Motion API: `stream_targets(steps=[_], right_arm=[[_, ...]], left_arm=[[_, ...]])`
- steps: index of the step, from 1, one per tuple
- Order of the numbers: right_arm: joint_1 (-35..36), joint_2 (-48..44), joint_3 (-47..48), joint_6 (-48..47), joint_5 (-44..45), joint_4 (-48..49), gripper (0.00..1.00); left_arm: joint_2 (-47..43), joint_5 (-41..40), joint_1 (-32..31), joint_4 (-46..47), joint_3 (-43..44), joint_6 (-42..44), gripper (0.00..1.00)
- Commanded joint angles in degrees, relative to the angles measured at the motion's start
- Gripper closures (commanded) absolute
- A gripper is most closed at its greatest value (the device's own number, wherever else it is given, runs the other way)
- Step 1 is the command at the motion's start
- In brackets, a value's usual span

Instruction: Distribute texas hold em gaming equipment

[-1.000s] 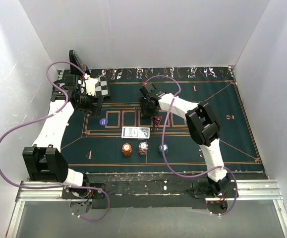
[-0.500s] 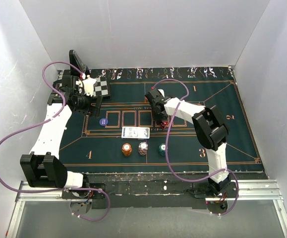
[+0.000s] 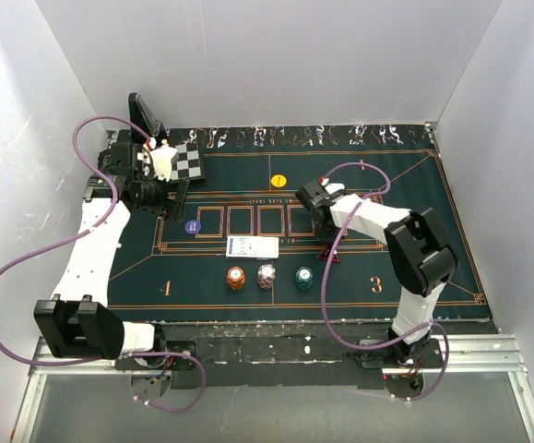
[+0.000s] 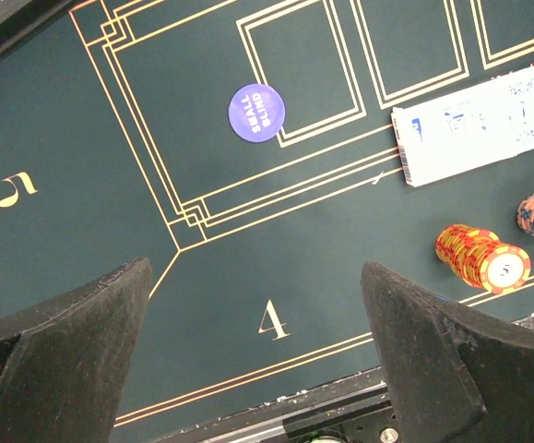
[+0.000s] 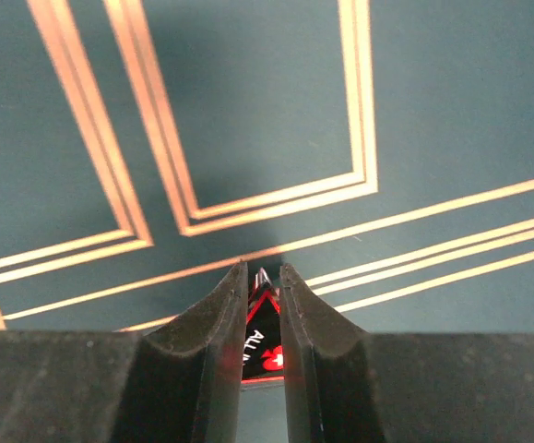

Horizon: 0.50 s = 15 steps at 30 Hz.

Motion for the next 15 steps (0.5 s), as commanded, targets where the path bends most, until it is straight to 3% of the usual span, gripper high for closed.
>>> stream_targets(steps=[1,7,15], right_arm=[[-1.86,-4.65,-5.76,6.35,1.39,-6.24,0.74],[-2.47,-8.52,-9.81,8.47,3.06,-6.68,0.72],[-2.04,-12.39,-4.47,6.71,0.08,-7.11,0.54]], left_arm=[[-2.75,1.36,0.26,-1.57,1.31,0.72,0.02],[-2.66,1.63,0.26,-2.10,0.96,1.96,0.02],[-1.70,4.00,0.26,-2.97,0.09,3.54,0.02]])
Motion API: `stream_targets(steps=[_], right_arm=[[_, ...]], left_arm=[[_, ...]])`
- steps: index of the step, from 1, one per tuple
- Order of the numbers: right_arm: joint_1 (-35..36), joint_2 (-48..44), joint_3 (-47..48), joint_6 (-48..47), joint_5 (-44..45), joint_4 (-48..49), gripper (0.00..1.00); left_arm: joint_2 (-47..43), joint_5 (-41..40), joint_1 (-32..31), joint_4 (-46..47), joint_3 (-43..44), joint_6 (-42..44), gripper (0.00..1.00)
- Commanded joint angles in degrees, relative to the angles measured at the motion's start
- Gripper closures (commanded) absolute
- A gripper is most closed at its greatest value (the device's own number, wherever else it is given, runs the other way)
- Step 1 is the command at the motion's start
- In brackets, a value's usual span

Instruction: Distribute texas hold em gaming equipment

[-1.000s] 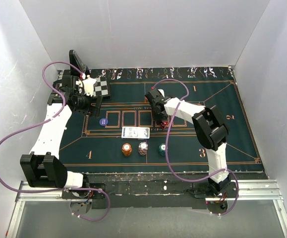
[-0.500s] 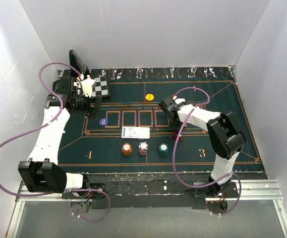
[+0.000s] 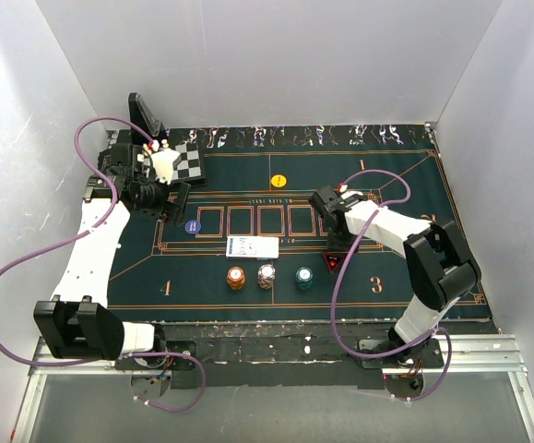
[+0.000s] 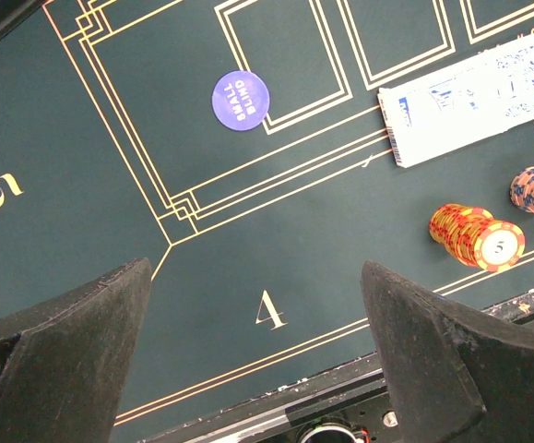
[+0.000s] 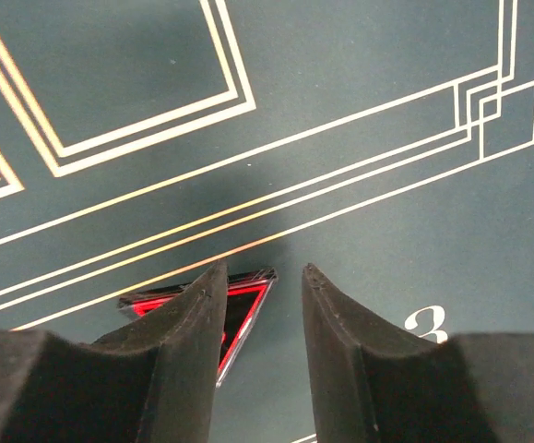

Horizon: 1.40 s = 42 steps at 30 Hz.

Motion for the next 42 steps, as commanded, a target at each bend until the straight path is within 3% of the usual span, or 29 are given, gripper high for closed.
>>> stream_targets(steps=[1,10,21,26,42], right_arm=[[0.93,-3.65,5.37,-0.20,-1.19,-1.15,0.52],[10.33,-8.14,14.68,-10.20,-10.32,5.70,0.33],[26.24,4.42,30.95,-16.19,-18.07,0.97,0.17],[29.06,11.63,37.46,-16.63,-19.56,-3.34,0.15],[33.37,17.09,36.59,-14.61,-21.32,-3.70,0.15]], left_arm=[[-1.54,2.56,0.26,-0.98,-0.09,1.59,0.02],[-2.07,2.91,0.26,-1.34,-0.71,1.16,0.02],[2.94,-6.58,1.66,-1.34,0.35,-6.84,0.02],[1.45,-6.40,2.28,-1.69,0.26,-7.55,0.02],[-2.33,-5.79,4.30,-2.22,-0.79,-7.46,0.02]])
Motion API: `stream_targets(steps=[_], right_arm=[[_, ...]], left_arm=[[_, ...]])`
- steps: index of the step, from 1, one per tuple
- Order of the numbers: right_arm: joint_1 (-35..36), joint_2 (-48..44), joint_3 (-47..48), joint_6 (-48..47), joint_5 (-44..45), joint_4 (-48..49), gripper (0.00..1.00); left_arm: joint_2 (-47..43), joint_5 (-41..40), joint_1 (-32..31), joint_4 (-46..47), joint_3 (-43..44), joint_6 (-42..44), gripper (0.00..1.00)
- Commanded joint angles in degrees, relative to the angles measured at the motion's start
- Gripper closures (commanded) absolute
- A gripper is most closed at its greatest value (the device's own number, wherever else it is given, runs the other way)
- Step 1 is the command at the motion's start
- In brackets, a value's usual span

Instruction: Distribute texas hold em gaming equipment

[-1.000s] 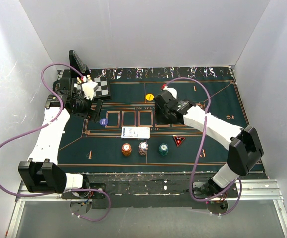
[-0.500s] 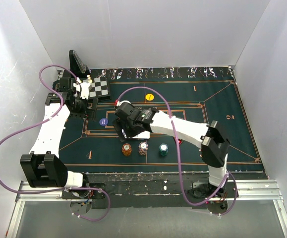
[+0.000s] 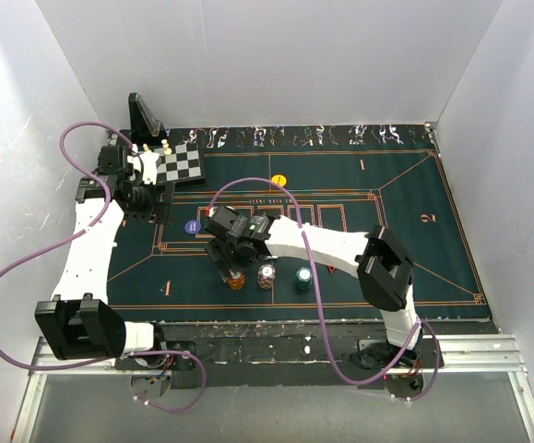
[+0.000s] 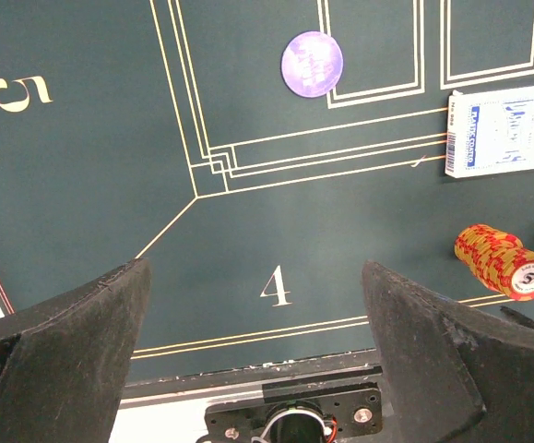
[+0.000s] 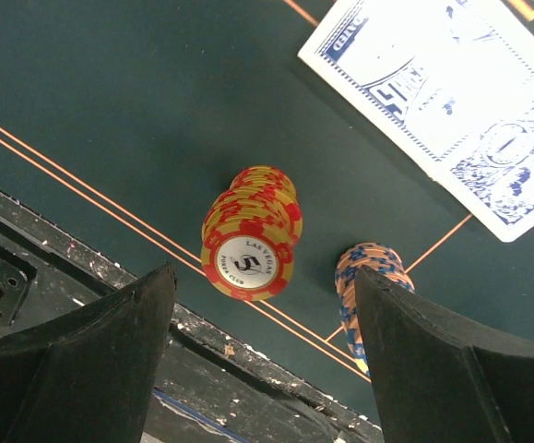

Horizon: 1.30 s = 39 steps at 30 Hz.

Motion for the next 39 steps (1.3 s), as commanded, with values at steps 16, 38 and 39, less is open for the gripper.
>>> stream_targets(steps=[16,38,39], right_arm=[[1.44,3.90,0.36,1.33,-0.84,0.90,0.27],[1.44,3.55,-1.40,2.38,-1.46,3.45,0.51],[1.53,3.29,-1.22,2.29,-1.20,3.28,0.51]], left_arm=[[-4.27,-0.61,0.24,0.39,-1.39,0.39,0.02],[-5.50,-1.05,0.42,1.35,-2.44,1.45,0.02],[-5.41,-0.97,0.42,1.44,-2.53,1.45,0.02]])
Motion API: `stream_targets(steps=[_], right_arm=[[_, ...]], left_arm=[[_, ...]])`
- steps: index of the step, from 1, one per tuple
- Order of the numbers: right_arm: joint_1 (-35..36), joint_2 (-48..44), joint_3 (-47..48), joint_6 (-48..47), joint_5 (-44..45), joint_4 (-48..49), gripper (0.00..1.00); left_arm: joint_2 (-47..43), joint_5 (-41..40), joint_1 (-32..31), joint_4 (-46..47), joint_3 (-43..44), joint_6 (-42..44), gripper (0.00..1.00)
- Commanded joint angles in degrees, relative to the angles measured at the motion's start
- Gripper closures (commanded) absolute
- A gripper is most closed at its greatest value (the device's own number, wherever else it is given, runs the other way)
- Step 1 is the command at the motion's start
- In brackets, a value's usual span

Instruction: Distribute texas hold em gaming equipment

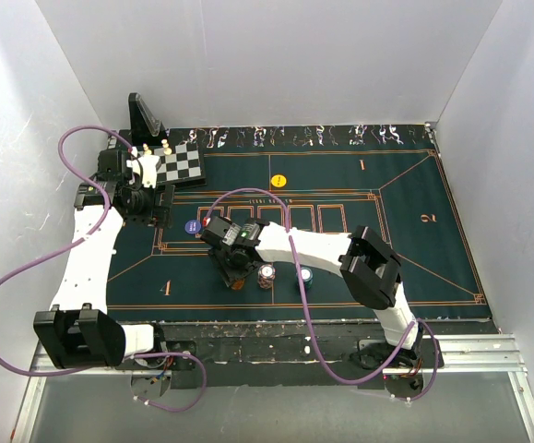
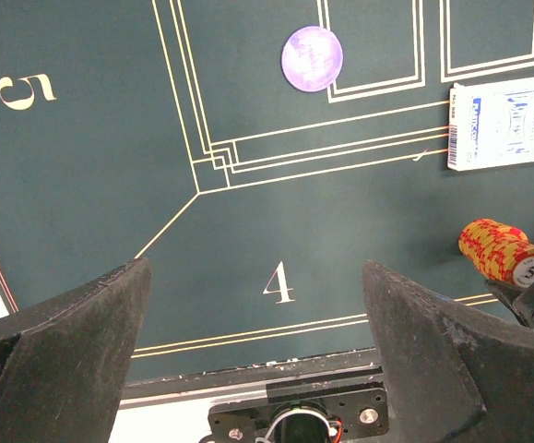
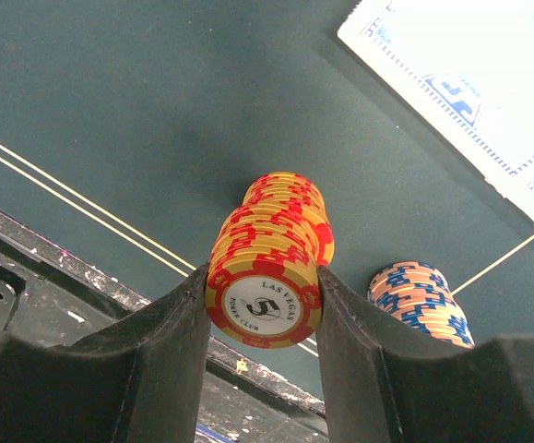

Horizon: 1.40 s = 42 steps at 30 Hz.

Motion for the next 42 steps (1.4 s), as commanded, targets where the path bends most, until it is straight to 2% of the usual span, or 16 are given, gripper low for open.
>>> stream_targets(steps=[1,7,25,30,36,42], right_arm=[[0.08,-1.81,-0.59,0.54,1.19,1.26,0.52],[0.08,-3.21,0.03,0.37,3.47,0.38,0.56],[-0.09,-5.33,5.03,-2.35,5.85,-0.14,0.57],[-1.06,2.66,17.49,-5.51,5.93,-4.44,0.58],[-2.29,12.24,30.42,-8.07,3.21,-4.72,0.58],[-3.87,17.79,34.04,-8.25,0.57,0.11,0.58]], left_arm=[[-2.61,-0.70,0.37,0.83,-0.72,0.83,0.02],[-2.96,-0.53,0.55,1.00,-1.24,0.92,0.02],[-3.05,0.79,0.55,0.04,-0.19,1.01,0.02],[-1.91,2.54,1.33,-0.31,0.86,-1.09,0.02],[1.43,4.39,5.29,-0.75,2.71,-3.38,0.02],[4.42,6.41,8.63,-1.19,4.55,-3.30,0.02]])
